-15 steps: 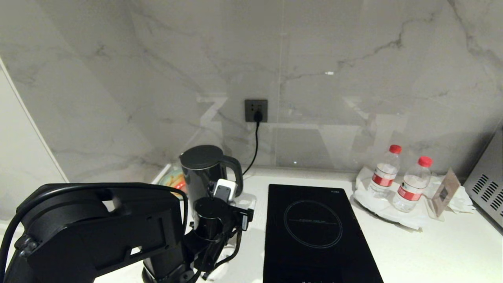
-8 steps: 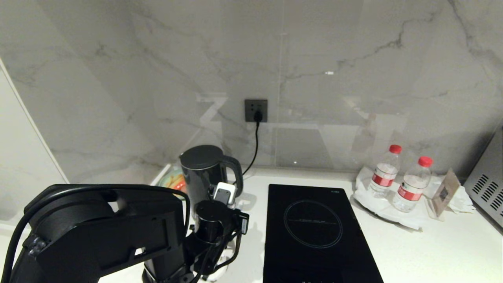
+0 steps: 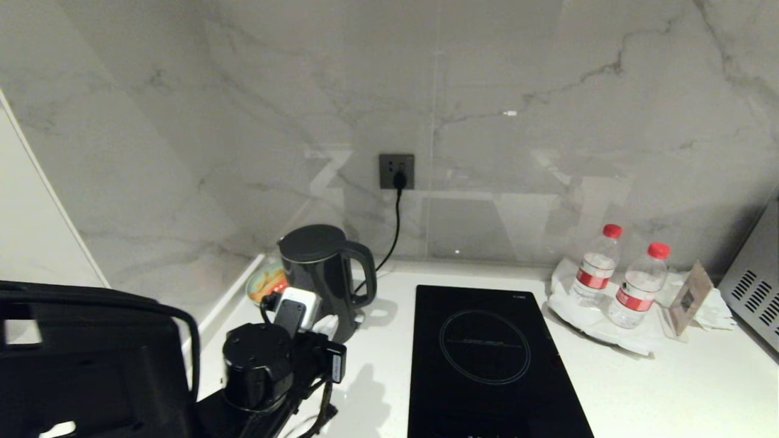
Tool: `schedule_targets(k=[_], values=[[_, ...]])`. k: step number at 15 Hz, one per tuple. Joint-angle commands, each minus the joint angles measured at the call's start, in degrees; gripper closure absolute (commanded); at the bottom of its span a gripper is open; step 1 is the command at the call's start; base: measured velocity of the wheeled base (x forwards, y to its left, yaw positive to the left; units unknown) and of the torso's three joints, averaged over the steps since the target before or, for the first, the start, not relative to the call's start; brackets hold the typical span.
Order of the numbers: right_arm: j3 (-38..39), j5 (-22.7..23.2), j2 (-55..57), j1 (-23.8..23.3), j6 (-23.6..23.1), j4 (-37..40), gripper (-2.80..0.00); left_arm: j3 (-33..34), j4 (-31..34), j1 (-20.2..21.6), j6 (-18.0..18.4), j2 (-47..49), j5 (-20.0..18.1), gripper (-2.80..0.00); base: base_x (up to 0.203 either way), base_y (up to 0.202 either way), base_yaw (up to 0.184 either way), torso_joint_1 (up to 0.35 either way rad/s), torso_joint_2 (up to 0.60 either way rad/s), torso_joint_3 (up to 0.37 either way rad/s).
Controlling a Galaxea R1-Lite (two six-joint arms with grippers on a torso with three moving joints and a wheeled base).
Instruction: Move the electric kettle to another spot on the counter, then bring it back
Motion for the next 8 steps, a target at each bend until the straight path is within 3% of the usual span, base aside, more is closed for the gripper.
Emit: schedule_targets(k=[1, 3, 5, 7, 8], values=[[0.0, 0.0, 0.0, 0.0, 0.0, 0.0, 0.0, 4.8, -0.5, -0.2, -0.2, -13.0, 0.2, 0.0, 0.0, 0.0, 0.0, 0.0, 0.0, 0.0], [0.0, 0.0, 0.0, 0.0, 0.0, 0.0, 0.0, 5.7, 1.0, 0.1, -0.2, -22.2, 0.5, 0.0, 0.0, 0.0, 0.0, 0.0, 0.0, 0.0], [0.0, 0.0, 0.0, 0.0, 0.0, 0.0, 0.0, 5.3, 7.6, 0.5, -0.3, -33.0, 0.6, 0.0, 0.0, 0.0, 0.0, 0.0, 0.0, 0.0], [0.0, 0.0, 0.0, 0.0, 0.0, 0.0, 0.0, 3.4, 21.0, 1.2, 0.2, -45.1, 0.8, 0.0, 0.0, 0.0, 0.0, 0.0, 0.0, 0.0], [0.0, 0.0, 0.0, 0.0, 0.0, 0.0, 0.0, 1.9, 32.5, 2.4, 1.2, -51.5, 0.9, 0.0, 0.0, 0.0, 0.0, 0.0, 0.0, 0.0]])
